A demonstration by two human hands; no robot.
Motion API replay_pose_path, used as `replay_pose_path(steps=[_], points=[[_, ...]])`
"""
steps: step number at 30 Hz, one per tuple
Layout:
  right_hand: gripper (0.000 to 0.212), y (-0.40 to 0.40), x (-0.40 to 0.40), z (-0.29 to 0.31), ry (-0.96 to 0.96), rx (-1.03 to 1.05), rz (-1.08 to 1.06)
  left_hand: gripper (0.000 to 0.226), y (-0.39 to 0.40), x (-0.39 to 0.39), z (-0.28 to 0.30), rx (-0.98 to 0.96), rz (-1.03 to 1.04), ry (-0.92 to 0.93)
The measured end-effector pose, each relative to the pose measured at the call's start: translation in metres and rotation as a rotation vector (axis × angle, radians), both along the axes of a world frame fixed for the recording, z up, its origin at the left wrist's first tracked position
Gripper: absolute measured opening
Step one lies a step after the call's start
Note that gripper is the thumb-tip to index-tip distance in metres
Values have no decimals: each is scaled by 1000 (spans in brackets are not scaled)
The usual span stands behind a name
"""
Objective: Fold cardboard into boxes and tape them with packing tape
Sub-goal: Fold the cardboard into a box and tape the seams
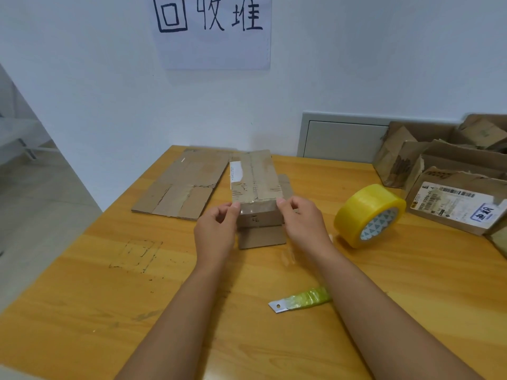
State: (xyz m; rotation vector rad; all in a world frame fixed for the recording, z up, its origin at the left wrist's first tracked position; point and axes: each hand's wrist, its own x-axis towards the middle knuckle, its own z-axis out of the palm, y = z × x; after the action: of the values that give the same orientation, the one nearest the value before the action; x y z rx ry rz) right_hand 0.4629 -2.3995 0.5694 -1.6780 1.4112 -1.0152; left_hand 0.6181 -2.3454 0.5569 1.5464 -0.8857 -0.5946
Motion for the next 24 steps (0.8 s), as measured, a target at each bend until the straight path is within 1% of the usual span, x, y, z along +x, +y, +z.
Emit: replay_pose_path(steps=[5,8,10,15,17,19,21,22,24], points=[[36,-1,-2,-1,-57,43,37,23,-2,4,-2,8,-42,-9],[37,-2,-7,-4,-61,35,56,22,-5,6,-7,9,-40,-34],[38,-3,-8,-6,-30,12,58,21,-5,8,-11,-1,-39,-61],[32,-9,-8,-10,117,-93,38,18,-6,8,-12,-23,-16,-187],[30,-10,-7,-10,151,-104,26,19,-6,7,-10,-27,15,-187],[25,-10,-7,-10,160,-108,21,18,-8,8,-9,-39,25,-204],[15,-11,-7,-8,148,-131,47,12,-9,9,-7,-76,5,-264],[18,-10,-7,-8,152,-152,68,18,-10,10,-8,-99,-14,-303],[35,-9,-8,-9,189,-225,117,30,-10,12,-12,-141,-65,-394]])
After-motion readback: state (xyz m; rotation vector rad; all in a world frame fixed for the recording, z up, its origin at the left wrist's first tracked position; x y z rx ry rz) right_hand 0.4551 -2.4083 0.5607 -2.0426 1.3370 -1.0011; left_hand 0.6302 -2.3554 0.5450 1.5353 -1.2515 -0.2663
